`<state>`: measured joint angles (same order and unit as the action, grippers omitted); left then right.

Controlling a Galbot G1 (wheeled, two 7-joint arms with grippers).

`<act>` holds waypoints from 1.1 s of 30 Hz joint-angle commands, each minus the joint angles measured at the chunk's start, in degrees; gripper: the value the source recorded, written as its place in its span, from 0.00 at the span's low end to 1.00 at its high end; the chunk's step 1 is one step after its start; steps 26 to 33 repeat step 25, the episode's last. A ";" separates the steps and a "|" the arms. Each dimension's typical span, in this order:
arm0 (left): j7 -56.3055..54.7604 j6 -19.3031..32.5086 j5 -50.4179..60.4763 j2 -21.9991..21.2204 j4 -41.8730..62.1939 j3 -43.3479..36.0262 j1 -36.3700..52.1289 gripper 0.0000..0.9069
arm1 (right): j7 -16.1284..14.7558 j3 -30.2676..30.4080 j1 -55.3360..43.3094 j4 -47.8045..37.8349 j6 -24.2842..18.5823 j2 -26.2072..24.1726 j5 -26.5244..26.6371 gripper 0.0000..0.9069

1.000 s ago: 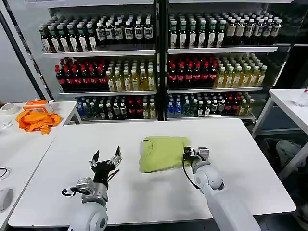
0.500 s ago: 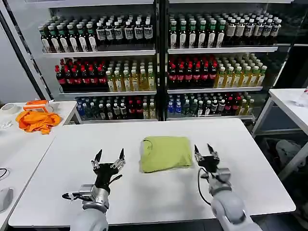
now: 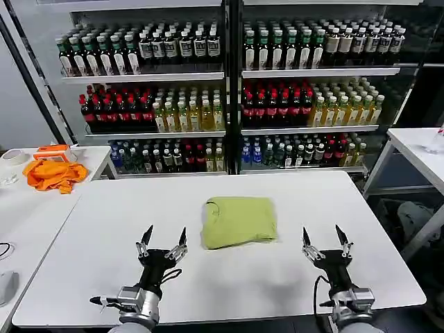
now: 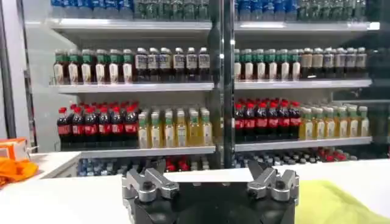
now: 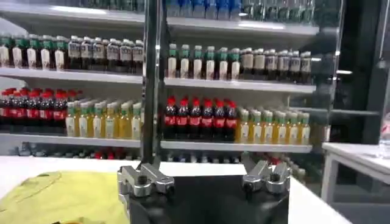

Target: Fold and organize the clothes.

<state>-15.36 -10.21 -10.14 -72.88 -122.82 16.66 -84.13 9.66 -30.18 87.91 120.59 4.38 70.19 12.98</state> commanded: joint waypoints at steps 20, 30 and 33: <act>-1.43 -4.47 1.89 -0.84 -5.00 1.58 -5.54 1.00 | -1.12 -3.57 6.01 6.68 3.76 -1.68 0.02 1.00; -1.62 -3.16 1.79 -0.88 -5.19 1.79 -5.75 1.00 | -1.85 -2.86 5.48 7.20 5.52 -1.17 6.40 1.00; -1.62 -3.16 1.79 -0.88 -5.19 1.79 -5.75 1.00 | -1.85 -2.86 5.48 7.20 5.52 -1.17 6.40 1.00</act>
